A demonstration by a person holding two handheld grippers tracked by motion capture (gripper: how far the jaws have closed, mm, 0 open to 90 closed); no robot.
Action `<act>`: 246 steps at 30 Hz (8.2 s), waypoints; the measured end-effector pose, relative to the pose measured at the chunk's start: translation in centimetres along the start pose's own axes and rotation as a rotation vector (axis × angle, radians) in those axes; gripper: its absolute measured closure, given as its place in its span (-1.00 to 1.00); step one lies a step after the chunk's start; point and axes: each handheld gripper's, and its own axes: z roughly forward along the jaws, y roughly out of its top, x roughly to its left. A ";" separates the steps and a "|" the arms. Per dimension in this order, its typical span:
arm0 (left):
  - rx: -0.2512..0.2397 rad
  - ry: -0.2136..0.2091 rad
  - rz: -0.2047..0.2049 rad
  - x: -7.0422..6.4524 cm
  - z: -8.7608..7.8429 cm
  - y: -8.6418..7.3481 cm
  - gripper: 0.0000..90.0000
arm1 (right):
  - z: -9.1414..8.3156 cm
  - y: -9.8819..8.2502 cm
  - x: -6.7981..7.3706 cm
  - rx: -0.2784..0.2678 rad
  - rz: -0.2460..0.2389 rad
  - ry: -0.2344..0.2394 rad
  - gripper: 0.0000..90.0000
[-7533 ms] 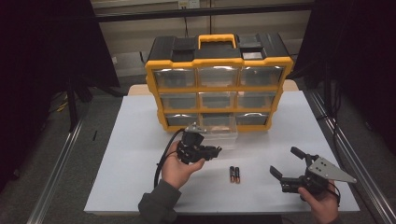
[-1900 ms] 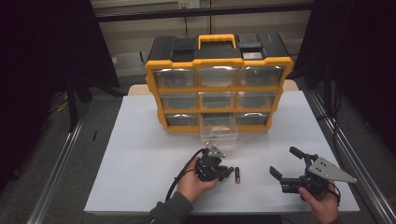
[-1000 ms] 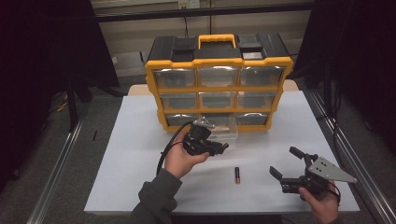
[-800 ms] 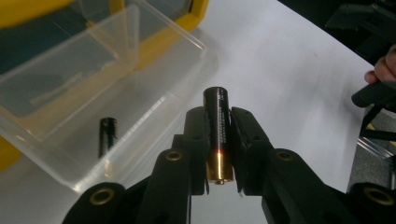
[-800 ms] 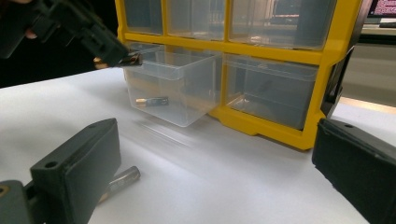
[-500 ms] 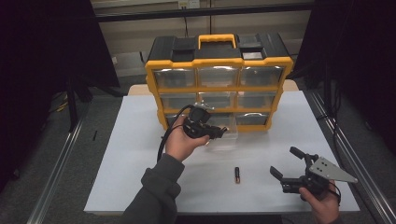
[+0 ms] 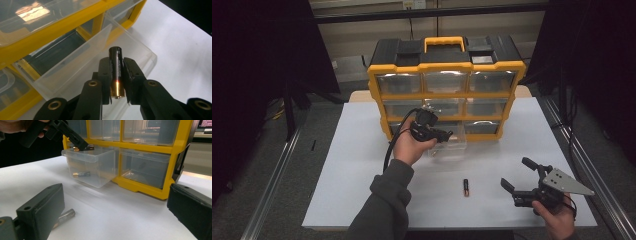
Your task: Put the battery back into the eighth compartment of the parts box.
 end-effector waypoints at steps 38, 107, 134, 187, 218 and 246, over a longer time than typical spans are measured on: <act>-0.107 -0.034 0.077 -3.4 -2.9 -2.4 -0.49 | 0.1 0.0 0.1 0.008 -0.006 0.004 -0.98; 0.092 -0.069 0.136 -9.1 4.9 -9.0 0.08 | 0.2 0.1 0.2 0.002 -0.016 0.007 -0.98; 0.132 -0.047 0.141 -9.0 5.5 -9.5 0.24 | 0.1 0.1 0.1 0.001 -0.016 0.005 -0.98; 0.156 -0.132 0.055 -6.0 2.5 -8.1 0.72 | 0.2 0.1 0.1 -0.003 -0.016 0.010 -0.97; 0.129 -0.143 0.050 -4.7 -0.3 -4.9 0.72 | 0.3 -0.1 0.0 0.004 -0.009 0.015 -0.97; 0.121 -0.109 0.058 -3.4 -2.5 -2.0 0.72 | 0.4 0.0 0.1 0.002 -0.009 0.022 -0.97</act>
